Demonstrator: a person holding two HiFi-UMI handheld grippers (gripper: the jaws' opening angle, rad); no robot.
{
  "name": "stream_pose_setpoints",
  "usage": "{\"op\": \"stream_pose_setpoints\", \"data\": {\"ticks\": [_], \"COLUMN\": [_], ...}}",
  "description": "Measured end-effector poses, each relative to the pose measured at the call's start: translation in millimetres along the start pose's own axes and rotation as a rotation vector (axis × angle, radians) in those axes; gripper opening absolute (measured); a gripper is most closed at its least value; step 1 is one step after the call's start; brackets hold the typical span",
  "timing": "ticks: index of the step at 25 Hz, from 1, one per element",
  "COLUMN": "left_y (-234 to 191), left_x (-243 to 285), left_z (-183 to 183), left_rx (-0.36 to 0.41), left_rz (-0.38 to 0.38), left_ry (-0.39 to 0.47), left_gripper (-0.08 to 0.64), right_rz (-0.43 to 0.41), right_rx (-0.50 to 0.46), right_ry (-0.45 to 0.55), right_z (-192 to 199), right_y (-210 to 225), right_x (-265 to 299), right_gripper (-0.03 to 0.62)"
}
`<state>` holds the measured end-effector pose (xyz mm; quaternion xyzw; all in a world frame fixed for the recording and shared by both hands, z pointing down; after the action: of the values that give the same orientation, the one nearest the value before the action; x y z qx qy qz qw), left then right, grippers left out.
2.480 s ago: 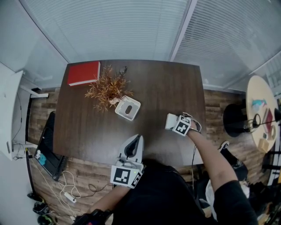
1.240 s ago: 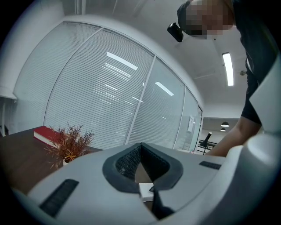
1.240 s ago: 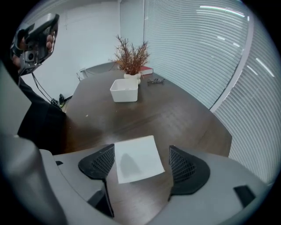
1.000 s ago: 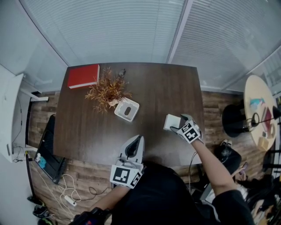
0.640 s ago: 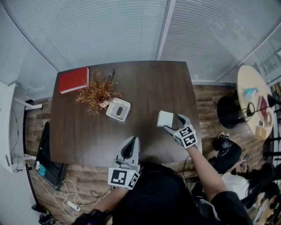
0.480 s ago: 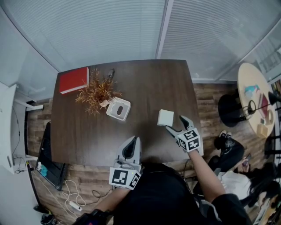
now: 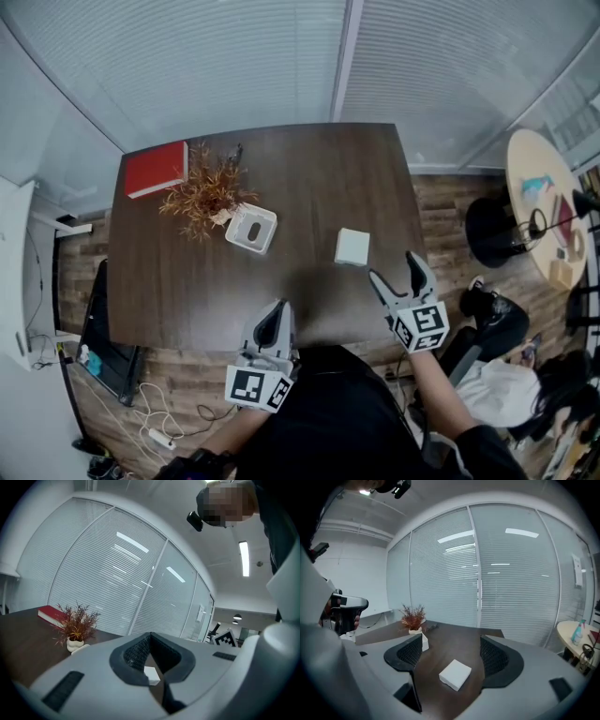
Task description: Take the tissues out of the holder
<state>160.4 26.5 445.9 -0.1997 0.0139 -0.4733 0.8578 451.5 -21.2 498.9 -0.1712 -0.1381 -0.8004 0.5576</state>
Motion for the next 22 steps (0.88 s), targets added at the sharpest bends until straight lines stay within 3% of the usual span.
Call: {"op": "stream_pose_setpoints", "data": {"ticks": [5, 12, 19, 20, 22], "left_y": [-16.9, -48.4, -66.7, -72.3, -84.9], "left_x": [-18.8, -44.0, -71.6, -75.7, -83.6], "left_z": [-3.7, -24.9, -55.2, -59.9, -68.7], "left_rx": [-0.026, -0.038, -0.033, -0.042, -0.041], "left_rz": [0.009, 0.008, 0.059, 0.064, 0.066], "left_ry": [0.018, 0.048, 0.079, 0.086, 0.101], "left_gripper": [-0.002, -0.002, -0.002, -0.002, -0.002], "right_rz": [0.079, 0.084, 0.047, 0.04, 0.02], "right_rx": [0.06, 0.05, 0.055, 0.035, 0.023], "right_ry": [0.1, 0.192, 0.238, 0.252, 0.289], "right_z": [-15.7, -49.7, -80.3, -85.6, -94.7], "right_y": [-36.4, -111.2, -181.6, -191.6, -210.6], "right_x": [-30.8, -51.1, -46.5, -43.0, -35.7], "right_gripper": [0.393, 0.393, 0.391, 0.38, 0.237]}}
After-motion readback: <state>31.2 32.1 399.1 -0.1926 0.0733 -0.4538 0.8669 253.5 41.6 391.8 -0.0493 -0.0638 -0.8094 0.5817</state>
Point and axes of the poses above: the fingertips, and each gripper's own axes: x forward along the fingers, y to its right, z out of its underside, the point moved 7 cm from there along -x, backward along the fingers, and after that the axes turned 4 degrees about -y, right-handed, at the moved point
